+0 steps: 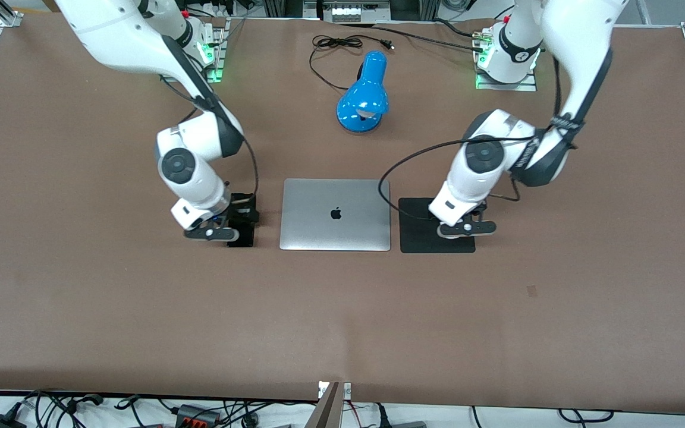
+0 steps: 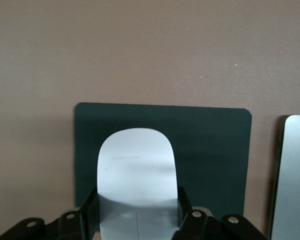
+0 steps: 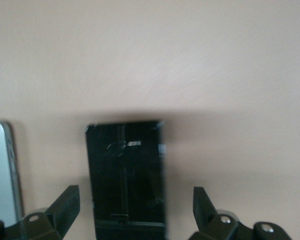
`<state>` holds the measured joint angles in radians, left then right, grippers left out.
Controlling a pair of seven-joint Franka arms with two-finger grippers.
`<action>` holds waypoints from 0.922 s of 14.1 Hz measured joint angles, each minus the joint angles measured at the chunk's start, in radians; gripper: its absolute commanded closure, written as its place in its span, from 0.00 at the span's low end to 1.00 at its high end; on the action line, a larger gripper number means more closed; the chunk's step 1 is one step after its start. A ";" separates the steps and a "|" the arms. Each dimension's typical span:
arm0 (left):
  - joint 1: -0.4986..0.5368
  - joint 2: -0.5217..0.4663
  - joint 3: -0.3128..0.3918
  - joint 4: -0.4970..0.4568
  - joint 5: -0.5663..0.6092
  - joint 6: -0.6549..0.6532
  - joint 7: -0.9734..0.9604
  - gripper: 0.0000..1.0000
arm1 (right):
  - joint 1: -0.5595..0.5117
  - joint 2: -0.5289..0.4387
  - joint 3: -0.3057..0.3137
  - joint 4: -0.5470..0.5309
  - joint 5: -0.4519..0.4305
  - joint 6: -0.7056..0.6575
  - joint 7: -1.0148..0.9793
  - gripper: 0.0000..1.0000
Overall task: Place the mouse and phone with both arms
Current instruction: 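Carry the phone beside the laptop while the left gripper carries the mouse onto the pad, then release the phone with the right gripper while the left gripper lowers the mouse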
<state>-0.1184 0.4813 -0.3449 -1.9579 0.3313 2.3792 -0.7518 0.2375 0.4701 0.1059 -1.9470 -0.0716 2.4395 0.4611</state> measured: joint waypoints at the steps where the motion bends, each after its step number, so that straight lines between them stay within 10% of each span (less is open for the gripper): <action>1: -0.008 0.022 0.000 -0.001 0.015 0.032 -0.021 0.61 | -0.031 -0.039 -0.002 0.061 -0.001 -0.120 -0.010 0.00; 5: -0.012 0.098 0.005 -0.004 0.055 0.126 -0.034 0.60 | -0.183 -0.193 -0.009 0.279 0.000 -0.489 -0.242 0.00; 8: -0.010 0.124 0.008 -0.004 0.062 0.146 -0.036 0.00 | -0.280 -0.269 -0.026 0.328 -0.001 -0.585 -0.361 0.00; 13: 0.015 0.073 0.009 0.028 0.064 0.121 -0.034 0.00 | -0.325 -0.341 -0.044 0.413 0.013 -0.793 -0.369 0.00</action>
<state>-0.1034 0.5547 -0.3358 -1.9295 0.3955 2.5004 -0.7862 -0.0879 0.1290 0.0620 -1.5336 -0.0589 1.6470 0.0922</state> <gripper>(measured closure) 0.000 0.000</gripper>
